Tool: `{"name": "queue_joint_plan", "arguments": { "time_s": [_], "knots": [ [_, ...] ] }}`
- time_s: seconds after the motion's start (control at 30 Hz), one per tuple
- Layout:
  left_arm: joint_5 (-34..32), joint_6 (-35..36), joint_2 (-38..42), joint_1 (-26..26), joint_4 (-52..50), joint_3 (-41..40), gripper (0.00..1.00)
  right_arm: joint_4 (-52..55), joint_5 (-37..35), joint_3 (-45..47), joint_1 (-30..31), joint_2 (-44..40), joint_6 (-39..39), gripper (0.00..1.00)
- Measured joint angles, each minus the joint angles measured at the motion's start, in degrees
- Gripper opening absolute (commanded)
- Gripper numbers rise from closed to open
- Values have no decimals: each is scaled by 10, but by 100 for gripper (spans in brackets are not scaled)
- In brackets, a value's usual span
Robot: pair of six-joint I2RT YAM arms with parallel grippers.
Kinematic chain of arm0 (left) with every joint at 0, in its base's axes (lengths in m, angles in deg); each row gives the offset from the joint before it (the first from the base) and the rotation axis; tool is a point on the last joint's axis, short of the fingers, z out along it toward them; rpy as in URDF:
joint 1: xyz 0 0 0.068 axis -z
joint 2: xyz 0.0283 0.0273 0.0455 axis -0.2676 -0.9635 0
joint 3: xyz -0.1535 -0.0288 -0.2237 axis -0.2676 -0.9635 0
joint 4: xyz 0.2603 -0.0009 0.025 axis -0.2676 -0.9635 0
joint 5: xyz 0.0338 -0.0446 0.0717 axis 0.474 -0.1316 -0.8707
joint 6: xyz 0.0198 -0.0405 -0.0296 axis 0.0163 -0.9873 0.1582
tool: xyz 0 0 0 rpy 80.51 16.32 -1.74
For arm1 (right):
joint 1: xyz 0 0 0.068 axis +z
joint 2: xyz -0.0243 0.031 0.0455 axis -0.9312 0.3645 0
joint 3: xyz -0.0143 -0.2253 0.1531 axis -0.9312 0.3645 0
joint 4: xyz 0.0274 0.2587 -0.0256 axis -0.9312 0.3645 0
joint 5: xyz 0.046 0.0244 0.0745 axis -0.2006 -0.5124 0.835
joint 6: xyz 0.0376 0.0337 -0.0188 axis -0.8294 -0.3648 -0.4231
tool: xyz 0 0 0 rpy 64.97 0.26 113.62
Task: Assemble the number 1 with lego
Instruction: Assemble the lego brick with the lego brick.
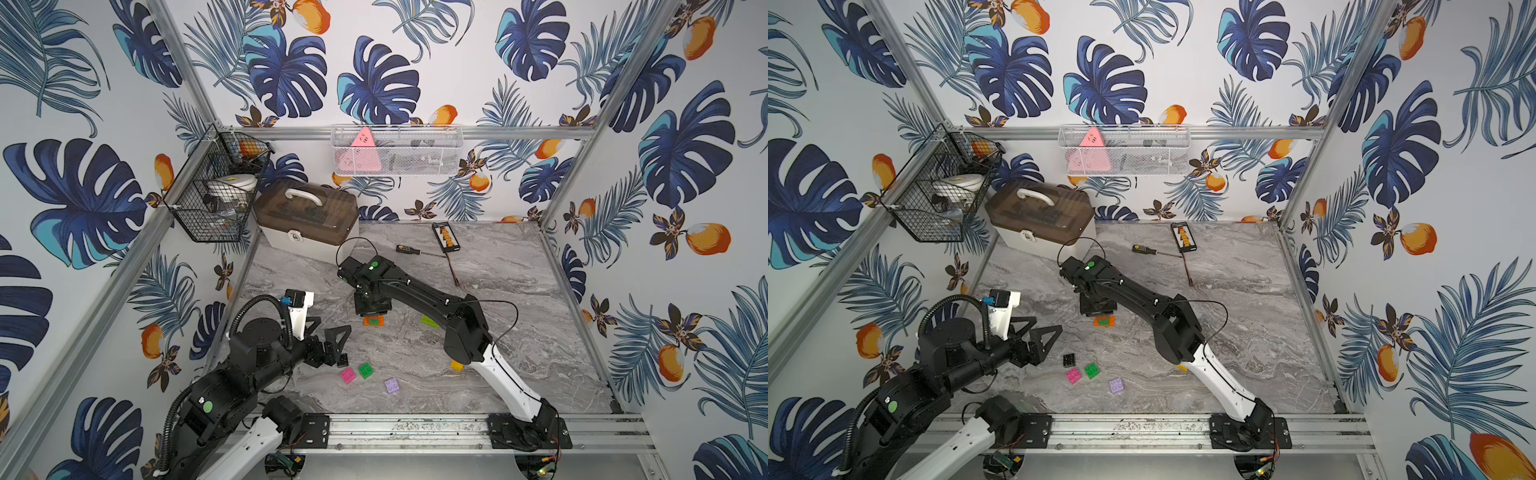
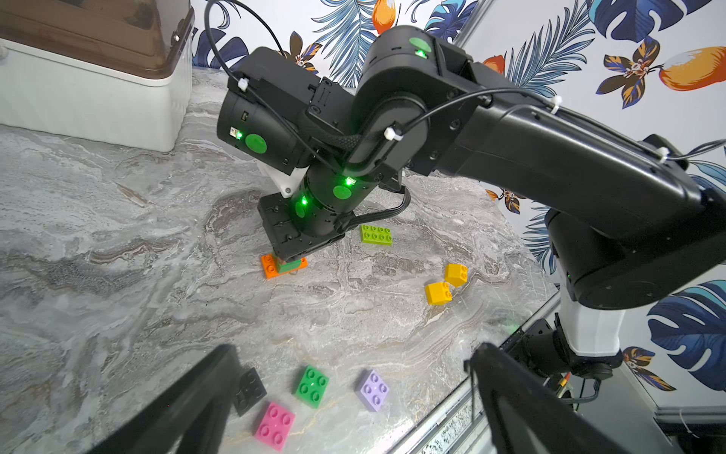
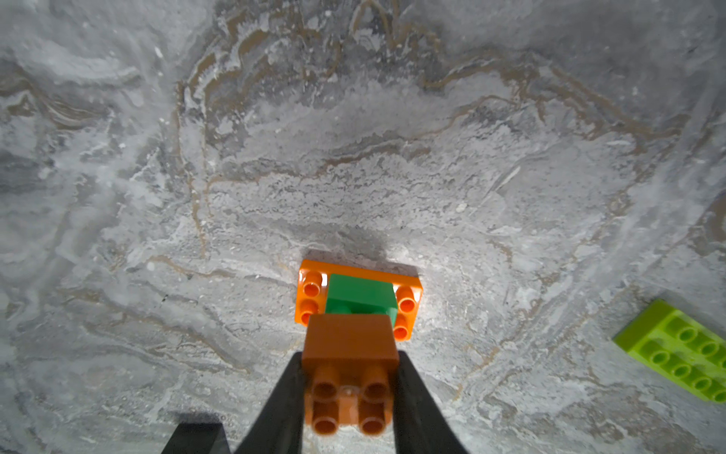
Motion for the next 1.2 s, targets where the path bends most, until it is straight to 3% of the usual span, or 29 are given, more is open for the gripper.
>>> {"name": "queue_joint_plan", "arguments": {
  "time_s": [0.93,1.2],
  "knots": [
    [0,0,16,-2,0,0,99,-7,2,21,-1,0,-46,13],
    [0,0,14,-2,0,0,99,-2,-16,15,1,7,-45,23]
  ]
}}
